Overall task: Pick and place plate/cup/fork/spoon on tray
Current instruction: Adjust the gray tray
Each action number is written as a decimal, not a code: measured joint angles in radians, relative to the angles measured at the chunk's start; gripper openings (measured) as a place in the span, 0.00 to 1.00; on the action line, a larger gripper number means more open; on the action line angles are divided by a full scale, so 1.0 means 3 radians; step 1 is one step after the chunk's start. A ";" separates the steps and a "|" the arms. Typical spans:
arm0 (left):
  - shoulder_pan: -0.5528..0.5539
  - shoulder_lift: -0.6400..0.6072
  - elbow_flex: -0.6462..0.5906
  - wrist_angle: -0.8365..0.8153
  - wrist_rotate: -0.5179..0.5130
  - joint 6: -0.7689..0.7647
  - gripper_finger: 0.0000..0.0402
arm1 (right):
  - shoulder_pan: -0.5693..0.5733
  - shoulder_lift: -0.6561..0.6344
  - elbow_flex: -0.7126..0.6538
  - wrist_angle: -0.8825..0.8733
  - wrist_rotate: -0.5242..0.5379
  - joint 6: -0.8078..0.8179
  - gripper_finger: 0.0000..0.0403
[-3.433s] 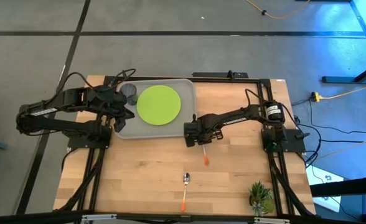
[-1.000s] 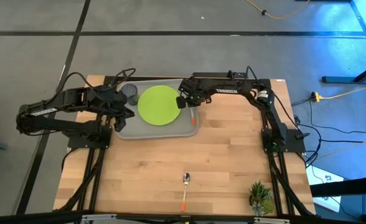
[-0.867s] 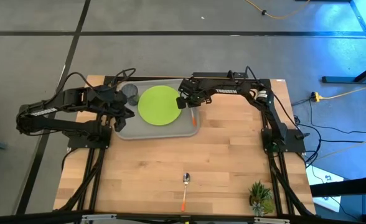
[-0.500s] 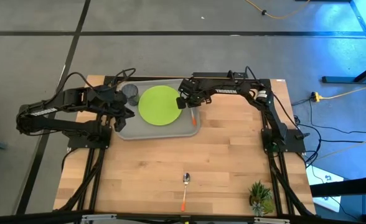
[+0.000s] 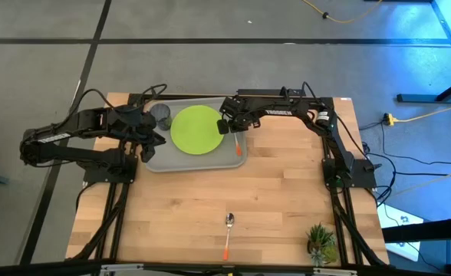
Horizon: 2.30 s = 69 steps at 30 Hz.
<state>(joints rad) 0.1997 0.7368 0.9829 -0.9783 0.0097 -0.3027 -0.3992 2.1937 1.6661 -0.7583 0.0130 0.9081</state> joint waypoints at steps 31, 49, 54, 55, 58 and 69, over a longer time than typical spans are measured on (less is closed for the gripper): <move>0.0000 -0.0011 -0.0980 -0.0270 -0.0036 -0.0475 0.10 | 0.0497 -0.0005 0.1025 -0.1025 0.0247 -0.1214 0.01; 0.0000 -0.0014 -0.1919 0.0603 -0.0232 -0.1071 0.00 | 0.0604 0.0000 0.0214 -0.0496 -0.0165 -0.1294 0.00; -0.0059 -0.0014 -0.2073 0.0733 -0.0327 -0.1242 0.00 | 0.0658 0.0000 0.0055 -0.0345 -0.0288 -0.1295 0.00; -0.0080 -0.0014 -0.2106 0.0768 -0.0341 -0.1274 0.00 | 0.0667 0.0000 0.0030 -0.0333 -0.0339 -0.1290 0.00; -0.0141 -0.0014 -0.2180 0.0822 -0.0350 -0.1348 0.00 | 0.0700 0.0000 -0.0022 -0.0195 -0.0444 -0.1282 0.00; -0.0264 -0.0014 -0.2220 0.0835 -0.0426 -0.1438 0.00 | 0.0825 -0.0028 -0.0251 -0.0086 -0.0572 -0.1134 0.00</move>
<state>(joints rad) 0.1205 0.7326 0.3168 -0.7277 -0.1181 -0.7341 -0.1518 2.1851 1.5907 -0.7842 -0.1586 0.5678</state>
